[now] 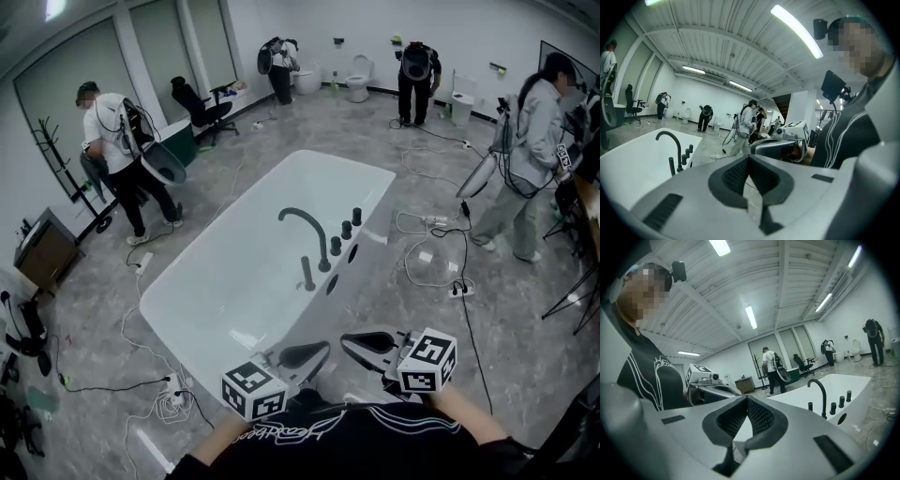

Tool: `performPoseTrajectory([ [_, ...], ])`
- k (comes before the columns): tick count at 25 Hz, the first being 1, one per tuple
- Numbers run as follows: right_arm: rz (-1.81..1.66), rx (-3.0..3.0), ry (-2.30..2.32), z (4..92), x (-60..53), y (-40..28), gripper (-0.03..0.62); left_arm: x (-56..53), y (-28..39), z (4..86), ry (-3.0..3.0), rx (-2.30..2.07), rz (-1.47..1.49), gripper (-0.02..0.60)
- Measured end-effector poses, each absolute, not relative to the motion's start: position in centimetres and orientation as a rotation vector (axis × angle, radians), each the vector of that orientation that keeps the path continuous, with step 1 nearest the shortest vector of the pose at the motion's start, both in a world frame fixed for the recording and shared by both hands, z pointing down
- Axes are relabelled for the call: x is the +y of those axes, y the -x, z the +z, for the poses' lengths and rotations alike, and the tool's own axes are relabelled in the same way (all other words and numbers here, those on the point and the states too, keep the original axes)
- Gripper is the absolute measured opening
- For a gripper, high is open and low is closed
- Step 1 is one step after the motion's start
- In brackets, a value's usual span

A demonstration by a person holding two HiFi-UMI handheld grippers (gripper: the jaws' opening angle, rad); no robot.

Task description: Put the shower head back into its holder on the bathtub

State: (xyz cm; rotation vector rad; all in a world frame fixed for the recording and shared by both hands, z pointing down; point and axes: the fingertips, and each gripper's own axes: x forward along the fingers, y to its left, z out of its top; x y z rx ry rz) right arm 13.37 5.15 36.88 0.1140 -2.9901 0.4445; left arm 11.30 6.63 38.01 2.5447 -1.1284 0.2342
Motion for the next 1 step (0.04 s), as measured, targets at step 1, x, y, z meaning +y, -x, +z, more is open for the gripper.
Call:
performPoseTrajectory([
  [1,0.441,-2.994,-0.117,36.89,5.44,-13.73,0.014,6.97,-11.63,38.1,-2.544,-1.13,0.235,0.006],
])
